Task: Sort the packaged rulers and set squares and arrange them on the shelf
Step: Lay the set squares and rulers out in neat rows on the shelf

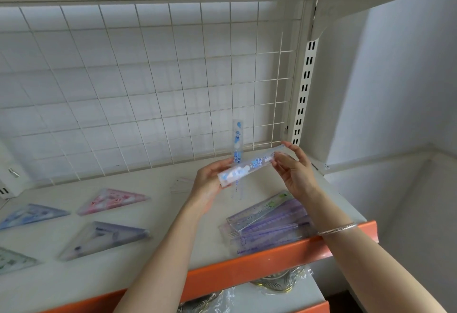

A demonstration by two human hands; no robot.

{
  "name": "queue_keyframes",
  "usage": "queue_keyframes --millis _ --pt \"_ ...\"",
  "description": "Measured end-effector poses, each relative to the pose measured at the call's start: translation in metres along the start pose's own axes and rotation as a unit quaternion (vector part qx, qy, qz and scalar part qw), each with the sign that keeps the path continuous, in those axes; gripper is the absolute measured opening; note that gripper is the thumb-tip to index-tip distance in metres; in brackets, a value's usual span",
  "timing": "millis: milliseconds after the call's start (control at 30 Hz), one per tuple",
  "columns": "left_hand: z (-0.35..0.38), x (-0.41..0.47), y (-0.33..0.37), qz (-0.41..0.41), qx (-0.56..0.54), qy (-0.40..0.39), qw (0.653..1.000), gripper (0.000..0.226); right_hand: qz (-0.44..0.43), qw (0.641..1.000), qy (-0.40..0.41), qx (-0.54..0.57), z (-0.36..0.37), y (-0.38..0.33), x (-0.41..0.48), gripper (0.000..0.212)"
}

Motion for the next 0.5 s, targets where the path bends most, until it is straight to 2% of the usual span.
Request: queue_keyframes --millis 167,300,500 --pt "0.0011 -0.0027 -0.0018 -0.008 -0.021 -0.006 1.0 0.025 0.017 0.998 -0.026 -0.051 0.0045 0.0001 -0.0022 0.041" --pt "0.0012 -0.0021 -0.0011 0.001 -0.005 -0.003 1.0 0.014 0.021 0.999 -0.016 -0.035 0.006 -0.0008 -0.0029 0.036" --pt "0.0011 0.0004 -0.0019 0.035 -0.048 0.026 0.998 0.024 0.038 0.999 0.002 0.011 0.0042 0.0006 -0.0005 0.024"
Point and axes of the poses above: each hand's wrist, its own x-axis towards the middle knuckle, its own z-axis out of the palm, y = z × x, the point moved 2 cm from there along x, towards the middle knuckle, and after that the axes turned 7 degrees about -y, right-handed, at the moved point
